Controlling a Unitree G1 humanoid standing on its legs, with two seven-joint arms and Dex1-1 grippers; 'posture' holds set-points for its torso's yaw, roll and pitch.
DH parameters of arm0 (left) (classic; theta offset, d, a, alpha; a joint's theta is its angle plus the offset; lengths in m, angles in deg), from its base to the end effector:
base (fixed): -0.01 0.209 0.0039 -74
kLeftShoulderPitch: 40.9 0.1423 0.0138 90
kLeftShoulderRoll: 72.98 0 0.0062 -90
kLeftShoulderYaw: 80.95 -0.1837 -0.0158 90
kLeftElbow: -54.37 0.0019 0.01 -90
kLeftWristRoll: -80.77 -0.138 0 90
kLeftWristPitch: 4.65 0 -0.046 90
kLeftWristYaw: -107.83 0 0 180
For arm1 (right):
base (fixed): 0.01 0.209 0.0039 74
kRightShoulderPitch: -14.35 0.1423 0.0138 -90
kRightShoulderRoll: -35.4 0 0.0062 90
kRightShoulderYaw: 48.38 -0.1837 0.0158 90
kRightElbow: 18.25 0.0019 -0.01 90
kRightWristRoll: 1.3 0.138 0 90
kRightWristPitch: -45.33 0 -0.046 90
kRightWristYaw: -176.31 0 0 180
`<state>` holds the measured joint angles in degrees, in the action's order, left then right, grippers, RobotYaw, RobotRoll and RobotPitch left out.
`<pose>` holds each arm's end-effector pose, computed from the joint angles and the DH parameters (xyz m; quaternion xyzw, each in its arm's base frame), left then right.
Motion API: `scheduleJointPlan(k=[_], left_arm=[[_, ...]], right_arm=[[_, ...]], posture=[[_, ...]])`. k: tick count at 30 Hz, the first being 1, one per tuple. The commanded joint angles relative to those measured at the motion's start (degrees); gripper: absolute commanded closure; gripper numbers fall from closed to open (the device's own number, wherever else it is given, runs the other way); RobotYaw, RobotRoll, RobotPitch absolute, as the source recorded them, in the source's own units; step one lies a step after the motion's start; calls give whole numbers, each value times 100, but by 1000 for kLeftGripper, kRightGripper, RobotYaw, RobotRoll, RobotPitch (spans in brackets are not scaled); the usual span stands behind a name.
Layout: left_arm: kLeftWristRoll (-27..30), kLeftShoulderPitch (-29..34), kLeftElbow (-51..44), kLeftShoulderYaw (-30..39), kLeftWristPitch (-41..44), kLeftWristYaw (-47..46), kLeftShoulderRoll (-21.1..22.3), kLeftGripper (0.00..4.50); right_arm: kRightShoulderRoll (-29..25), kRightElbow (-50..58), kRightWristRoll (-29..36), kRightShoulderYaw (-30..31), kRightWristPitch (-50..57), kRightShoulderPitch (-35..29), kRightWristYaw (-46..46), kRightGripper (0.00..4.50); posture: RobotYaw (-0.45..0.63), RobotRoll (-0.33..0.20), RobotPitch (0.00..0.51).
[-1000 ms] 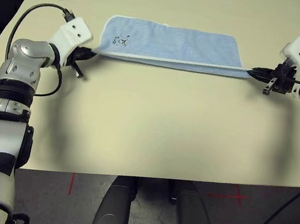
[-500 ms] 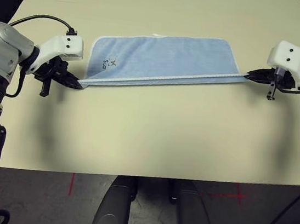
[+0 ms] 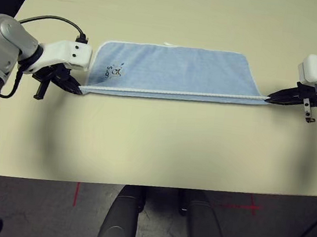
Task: Fold the towel and set it aside.
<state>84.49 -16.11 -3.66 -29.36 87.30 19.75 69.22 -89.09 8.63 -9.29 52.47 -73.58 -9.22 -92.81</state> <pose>0.3017 0.2996 0.3020 0.4835 0.3436 -0.4996 0.6313 0.3212 -0.3149 0.2745 -0.4828 0.1436 0.5142 0.6942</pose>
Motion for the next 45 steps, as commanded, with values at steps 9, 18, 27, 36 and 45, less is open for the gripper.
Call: scheduleJointPlan(k=[9,18,27,36,45], left_arm=[[1280,-131,-1148,-1120,949,59,980,4478],[408,-754,554,-1028,114,59,108,4478],[-466,-1338,2119,-741,-723,58,-691,4478],[-1373,-1627,3408,279,-1250,-1234,-1566,4478],[-2054,-1709,3789,643,-1403,-1521,-1675,4478]], right_arm=[[-240,-586,-591,251,-393,151,576,4500],[-270,-651,-323,46,-151,367,149,4500],[-279,-713,-951,363,-148,691,1617,4500],[65,-932,-1468,655,107,765,2946,4500],[454,-1052,-1403,474,607,1019,3919,4500]], posture=[[47,0,318],[32,0,315],[28,0,310],[32,0,315],[30,0,312]])
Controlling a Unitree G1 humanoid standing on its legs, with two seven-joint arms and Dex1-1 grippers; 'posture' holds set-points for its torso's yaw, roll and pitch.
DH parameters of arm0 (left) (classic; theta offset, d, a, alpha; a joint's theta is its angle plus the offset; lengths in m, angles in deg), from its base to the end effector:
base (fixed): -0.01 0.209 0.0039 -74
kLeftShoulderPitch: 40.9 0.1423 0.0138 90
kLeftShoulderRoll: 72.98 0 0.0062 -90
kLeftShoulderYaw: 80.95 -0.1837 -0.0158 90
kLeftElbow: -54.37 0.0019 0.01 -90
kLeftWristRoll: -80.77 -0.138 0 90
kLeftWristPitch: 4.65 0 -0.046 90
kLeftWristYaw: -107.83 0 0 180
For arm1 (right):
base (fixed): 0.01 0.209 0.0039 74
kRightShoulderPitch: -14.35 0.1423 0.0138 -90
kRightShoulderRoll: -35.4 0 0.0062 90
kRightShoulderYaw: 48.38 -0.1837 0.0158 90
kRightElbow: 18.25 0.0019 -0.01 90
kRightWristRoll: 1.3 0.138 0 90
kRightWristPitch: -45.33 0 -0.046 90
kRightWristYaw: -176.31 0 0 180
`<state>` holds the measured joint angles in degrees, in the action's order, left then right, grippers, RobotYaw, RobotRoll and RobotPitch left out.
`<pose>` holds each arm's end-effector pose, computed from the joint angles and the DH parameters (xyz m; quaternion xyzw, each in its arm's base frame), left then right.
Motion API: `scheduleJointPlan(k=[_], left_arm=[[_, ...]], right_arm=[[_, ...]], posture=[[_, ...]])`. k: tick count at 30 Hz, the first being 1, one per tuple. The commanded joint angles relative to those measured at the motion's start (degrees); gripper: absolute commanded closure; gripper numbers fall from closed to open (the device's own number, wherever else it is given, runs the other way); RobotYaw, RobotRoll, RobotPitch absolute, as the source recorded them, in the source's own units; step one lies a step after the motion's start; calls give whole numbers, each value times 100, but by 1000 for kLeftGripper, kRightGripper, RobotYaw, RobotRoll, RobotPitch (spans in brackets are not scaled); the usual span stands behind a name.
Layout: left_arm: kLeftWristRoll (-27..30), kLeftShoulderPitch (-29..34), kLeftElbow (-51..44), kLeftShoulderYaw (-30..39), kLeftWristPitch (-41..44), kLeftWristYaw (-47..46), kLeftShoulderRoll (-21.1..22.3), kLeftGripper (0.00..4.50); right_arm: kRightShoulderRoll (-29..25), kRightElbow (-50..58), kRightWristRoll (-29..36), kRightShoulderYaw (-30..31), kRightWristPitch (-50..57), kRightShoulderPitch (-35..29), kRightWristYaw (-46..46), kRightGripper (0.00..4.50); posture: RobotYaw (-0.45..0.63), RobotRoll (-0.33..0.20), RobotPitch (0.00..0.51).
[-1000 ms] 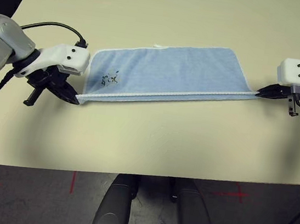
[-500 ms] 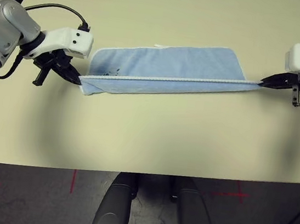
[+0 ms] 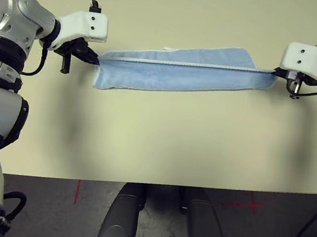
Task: Fold the towel and set it aside.
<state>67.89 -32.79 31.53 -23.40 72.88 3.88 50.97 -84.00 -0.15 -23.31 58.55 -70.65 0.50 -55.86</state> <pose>0.3397 0.2865 0.3179 0.5289 0.2486 -0.3851 0.7143 0.3432 -0.2857 0.2839 -0.5615 0.0786 0.2861 0.7724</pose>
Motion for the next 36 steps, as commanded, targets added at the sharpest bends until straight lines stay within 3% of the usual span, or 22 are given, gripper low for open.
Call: scheduleJointPlan(k=[1,6,17,33,36], left_arm=[[-459,-71,297,59,71,123,161,4478],[-714,-134,372,162,241,426,253,4478],[-1017,-89,591,456,8,-719,-64,4478],[-1424,-107,775,522,-98,-1342,-275,4478],[-1475,-117,779,526,-52,-1368,-265,4500]], right_arm=[[6,-171,10,-143,363,92,292,4500],[278,-166,-107,-22,647,266,616,4500],[583,-260,-459,139,1064,304,1193,4500],[748,-240,-410,-5,1512,271,1509,4500],[806,-260,-423,-24,1577,291,1856,3694]], posture=[[32,0,311],[37,0,309],[53,0,309],[46,0,308],[49,0,309]])
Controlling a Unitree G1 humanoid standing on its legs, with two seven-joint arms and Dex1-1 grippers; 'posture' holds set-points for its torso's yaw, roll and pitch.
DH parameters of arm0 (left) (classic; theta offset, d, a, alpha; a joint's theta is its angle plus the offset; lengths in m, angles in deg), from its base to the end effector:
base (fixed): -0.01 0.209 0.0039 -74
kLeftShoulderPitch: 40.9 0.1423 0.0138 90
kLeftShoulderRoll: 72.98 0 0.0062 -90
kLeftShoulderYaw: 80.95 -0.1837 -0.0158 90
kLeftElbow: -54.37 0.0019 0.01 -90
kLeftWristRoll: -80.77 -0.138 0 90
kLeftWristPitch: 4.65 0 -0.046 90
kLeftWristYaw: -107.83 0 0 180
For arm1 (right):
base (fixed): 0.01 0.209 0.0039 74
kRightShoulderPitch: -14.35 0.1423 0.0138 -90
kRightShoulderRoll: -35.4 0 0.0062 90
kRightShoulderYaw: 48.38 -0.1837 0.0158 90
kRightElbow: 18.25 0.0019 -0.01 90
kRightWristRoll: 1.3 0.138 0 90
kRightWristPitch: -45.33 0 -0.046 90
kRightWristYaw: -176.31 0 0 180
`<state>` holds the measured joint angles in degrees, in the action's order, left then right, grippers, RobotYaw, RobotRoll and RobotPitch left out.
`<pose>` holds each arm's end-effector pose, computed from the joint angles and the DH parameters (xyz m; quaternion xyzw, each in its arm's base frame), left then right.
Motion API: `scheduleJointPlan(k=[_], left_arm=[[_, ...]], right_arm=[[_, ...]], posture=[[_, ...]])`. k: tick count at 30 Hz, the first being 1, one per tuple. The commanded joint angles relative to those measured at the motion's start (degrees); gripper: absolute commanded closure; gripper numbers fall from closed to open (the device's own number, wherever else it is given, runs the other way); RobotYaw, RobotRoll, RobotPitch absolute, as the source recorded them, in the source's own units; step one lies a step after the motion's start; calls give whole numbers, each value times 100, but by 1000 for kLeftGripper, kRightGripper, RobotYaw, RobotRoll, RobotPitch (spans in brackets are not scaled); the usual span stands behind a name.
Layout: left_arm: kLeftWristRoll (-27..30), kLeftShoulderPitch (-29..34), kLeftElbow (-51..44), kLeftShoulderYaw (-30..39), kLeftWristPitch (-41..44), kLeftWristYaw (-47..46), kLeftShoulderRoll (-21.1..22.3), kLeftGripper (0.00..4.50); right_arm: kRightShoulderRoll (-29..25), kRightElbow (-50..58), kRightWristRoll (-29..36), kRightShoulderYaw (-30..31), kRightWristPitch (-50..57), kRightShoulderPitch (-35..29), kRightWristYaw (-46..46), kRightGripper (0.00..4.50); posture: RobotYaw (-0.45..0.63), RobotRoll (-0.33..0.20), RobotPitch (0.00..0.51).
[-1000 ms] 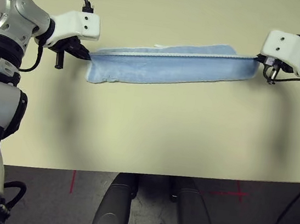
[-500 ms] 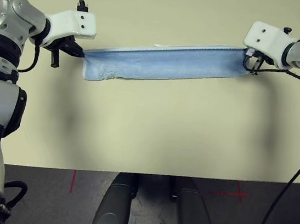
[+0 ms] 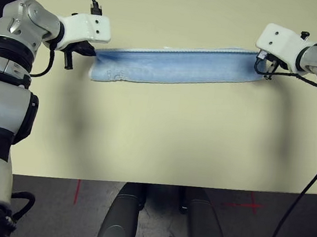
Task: Fold the towel and set it aside.
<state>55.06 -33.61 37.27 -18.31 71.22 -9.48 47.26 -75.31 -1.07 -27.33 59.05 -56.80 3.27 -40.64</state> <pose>0.3465 0.2818 0.3076 0.5746 0.2356 -0.2950 0.7262 0.3651 -0.2451 0.2744 -0.5402 0.0737 0.1873 0.8171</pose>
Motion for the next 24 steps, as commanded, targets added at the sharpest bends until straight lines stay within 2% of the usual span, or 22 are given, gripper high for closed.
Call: scheduleJointPlan(k=[1,2,3,6,10,12,13,15,19,24], left_arm=[[-187,-37,203,52,140,-111,103,4500],[-184,-38,202,79,160,-171,101,3991],[-203,-58,193,96,159,-306,113,3783],[-235,-98,178,161,132,-545,146,2638],[-129,-176,81,504,-103,-1775,188,1218],[-107,-159,60,631,-211,-2069,195,344],[76,-123,29,825,-240,-2061,168,17],[585,-47,-34,1346,-65,-1897,53,17],[1403,215,-252,2044,448,-790,-73,17],[2563,807,-1042,2783,1394,794,-294,17]], right_arm=[[-35,-166,26,-122,177,22,462,3399],[-15,-164,60,-159,165,28,549,2933],[-8,-152,91,-201,115,44,693,2641],[-4,-133,184,-311,11,70,969,1462],[-93,-29,545,-692,-79,20,828,18],[-117,29,732,-841,-155,-49,608,0],[-118,79,976,-1052,-138,-106,423,0],[-95,233,1579,-1507,-185,-270,-264,0],[-86,570,2535,-2265,312,-652,-1111,0],[4,1415,3500,-2869,1638,-1229,-1762,0]], posture=[[49,0,309],[49,0,309],[50,0,308],[50,0,308],[49,0,304],[50,0,302],[49,0,301],[47,0,301],[45,0,301],[40,0,300]])
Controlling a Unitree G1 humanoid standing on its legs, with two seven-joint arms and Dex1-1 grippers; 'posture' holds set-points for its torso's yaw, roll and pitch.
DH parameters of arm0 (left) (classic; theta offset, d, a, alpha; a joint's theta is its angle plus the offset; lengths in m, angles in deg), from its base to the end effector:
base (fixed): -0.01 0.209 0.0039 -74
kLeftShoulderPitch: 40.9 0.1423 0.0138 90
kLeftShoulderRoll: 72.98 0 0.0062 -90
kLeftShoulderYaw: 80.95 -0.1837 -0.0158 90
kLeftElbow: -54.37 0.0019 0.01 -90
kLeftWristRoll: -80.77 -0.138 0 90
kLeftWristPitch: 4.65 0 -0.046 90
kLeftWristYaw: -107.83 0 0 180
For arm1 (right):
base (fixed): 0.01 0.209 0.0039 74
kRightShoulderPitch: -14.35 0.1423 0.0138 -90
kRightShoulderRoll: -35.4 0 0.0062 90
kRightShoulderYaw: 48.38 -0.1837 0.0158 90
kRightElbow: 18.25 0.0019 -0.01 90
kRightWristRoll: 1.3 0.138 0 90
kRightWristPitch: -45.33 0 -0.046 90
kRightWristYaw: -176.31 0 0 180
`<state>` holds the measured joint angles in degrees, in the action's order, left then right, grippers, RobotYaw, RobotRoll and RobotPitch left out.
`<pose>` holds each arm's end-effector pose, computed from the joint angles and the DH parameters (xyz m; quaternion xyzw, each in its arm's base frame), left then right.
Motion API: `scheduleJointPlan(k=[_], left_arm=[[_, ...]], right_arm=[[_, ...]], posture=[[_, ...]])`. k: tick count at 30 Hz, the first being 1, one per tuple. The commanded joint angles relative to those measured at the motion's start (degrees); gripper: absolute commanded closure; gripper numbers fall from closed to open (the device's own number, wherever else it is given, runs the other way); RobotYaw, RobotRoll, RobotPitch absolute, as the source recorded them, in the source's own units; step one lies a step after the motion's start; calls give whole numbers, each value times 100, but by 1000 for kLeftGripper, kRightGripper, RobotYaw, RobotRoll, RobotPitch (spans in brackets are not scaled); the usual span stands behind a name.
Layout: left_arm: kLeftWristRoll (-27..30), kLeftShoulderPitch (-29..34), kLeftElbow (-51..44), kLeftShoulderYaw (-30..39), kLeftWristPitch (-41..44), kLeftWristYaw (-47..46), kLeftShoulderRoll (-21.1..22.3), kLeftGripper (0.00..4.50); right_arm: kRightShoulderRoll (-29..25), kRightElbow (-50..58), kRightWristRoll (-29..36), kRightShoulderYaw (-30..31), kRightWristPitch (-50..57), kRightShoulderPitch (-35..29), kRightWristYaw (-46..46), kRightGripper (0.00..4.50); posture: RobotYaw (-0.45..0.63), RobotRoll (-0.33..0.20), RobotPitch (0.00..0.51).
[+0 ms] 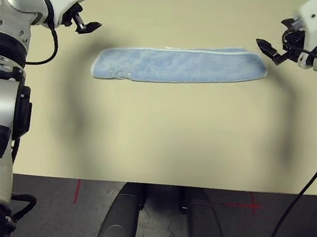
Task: Fold the towel and set it aside.
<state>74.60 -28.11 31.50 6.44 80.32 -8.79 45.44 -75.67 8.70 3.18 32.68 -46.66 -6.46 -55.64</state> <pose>0.3385 0.3005 0.3033 0.3195 0.0334 -0.3097 0.8949 0.3480 -0.2878 0.2560 -0.1459 -0.0598 0.2626 0.9519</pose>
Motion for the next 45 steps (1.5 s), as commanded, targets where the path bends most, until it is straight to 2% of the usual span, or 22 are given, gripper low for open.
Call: scheduleJointPlan(k=[1,5,12,17,22,29,35,45], left_arm=[[826,370,-671,453,660,832,-192,17],[1558,870,-1528,897,1310,1012,-497,17],[2294,1794,-2728,1070,2244,1136,-819,17],[1831,2317,-2977,501,1706,1386,-610,17],[1441,2369,-2718,216,894,1259,-480,17],[1286,2424,-2531,133,393,1192,-453,17],[1309,2486,-2572,116,371,1207,-491,17],[1461,2875,-3222,187,703,1076,-515,17]], right_arm=[[68,627,592,-314,895,-371,-261,0],[198,1434,1091,-544,1847,-831,-127,0],[368,2305,1671,-734,2951,-1320,136,0],[360,2833,2166,-893,4061,-1574,335,0],[337,3285,2715,-1417,5165,-1816,941,0],[524,3927,3370,-2336,6140,-2224,2136,0],[773,4223,3633,-2626,6269,-2453,2737,0],[1270,3395,3452,-2605,5445,-2156,3682,0]], posture=[[40,0,300],[38,0,297],[34,0,297],[27,0,301],[26,0,302],[16,0,294],[10,0,295],[31,0,296]])
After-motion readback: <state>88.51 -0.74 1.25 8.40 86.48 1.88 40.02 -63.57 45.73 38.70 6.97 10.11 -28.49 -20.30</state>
